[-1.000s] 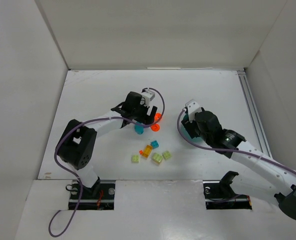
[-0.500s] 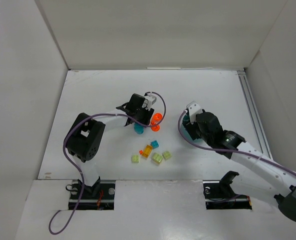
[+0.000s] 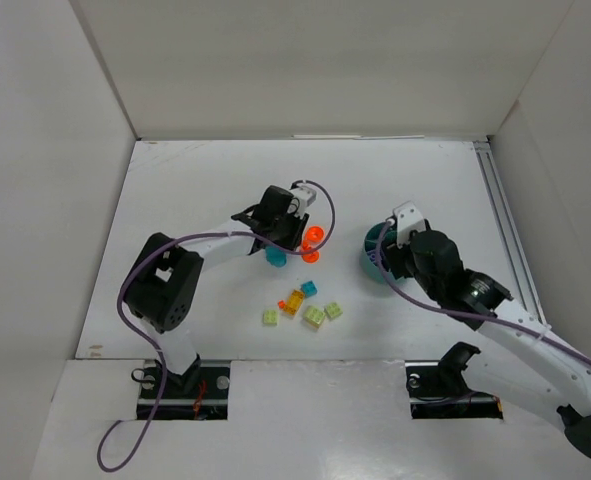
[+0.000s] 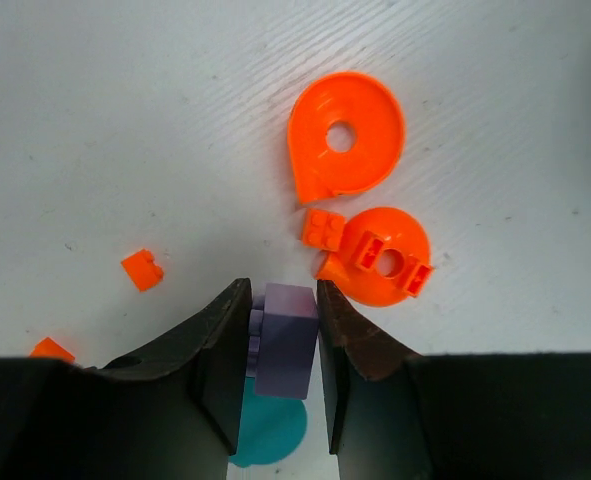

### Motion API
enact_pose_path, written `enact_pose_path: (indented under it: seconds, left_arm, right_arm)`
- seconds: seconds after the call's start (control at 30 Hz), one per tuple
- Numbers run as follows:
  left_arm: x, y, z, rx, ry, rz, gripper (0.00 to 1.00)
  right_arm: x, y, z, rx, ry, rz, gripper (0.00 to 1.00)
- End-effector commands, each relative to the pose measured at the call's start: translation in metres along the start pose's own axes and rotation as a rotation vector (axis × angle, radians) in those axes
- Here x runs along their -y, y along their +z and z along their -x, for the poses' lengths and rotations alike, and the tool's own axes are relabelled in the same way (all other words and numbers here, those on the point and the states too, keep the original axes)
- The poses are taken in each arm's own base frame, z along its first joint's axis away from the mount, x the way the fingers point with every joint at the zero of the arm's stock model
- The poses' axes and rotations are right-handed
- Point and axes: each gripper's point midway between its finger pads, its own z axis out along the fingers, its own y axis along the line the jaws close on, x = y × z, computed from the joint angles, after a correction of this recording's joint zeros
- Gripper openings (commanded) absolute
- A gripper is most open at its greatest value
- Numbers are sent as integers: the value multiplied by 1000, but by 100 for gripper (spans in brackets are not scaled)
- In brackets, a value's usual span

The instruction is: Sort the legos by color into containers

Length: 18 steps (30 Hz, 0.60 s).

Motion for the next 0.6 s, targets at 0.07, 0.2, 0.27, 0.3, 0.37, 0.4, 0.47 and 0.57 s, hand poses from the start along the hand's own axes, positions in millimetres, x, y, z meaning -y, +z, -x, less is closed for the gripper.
enact_pose_path:
  seconds: [0.07, 0.2, 0.27, 0.3, 0.37, 0.4, 0.47, 0.57]
  left_arm:
    - [25, -46, 58, 184, -1, -48, 19]
    - [53, -63, 85, 252, 26, -111, 19]
    - [78, -70, 95, 280, 45, -186, 19]
    - [90, -70, 101, 296, 62, -216, 19]
    - [132, -76, 112, 320, 105, -303, 21]
    - [146, -72, 114, 322, 122, -325, 21]
    - [175, -73, 125, 354, 146, -329, 21]
    - [201, -70, 139, 397, 167, -327, 19]
  right_arm:
    - [37, -26, 2, 65, 140, -145, 65]
    - [57, -51, 0, 127, 227, -210, 65]
    - [65, -58, -3, 134, 243, -243, 66]
    - [69, -62, -8, 123, 243, -260, 69]
    - [76, -69, -11, 131, 266, -295, 70]
    - [75, -69, -14, 121, 271, -294, 71]
    - [81, -77, -13, 138, 291, -308, 74]
    - [81, -79, -15, 138, 291, -308, 82]
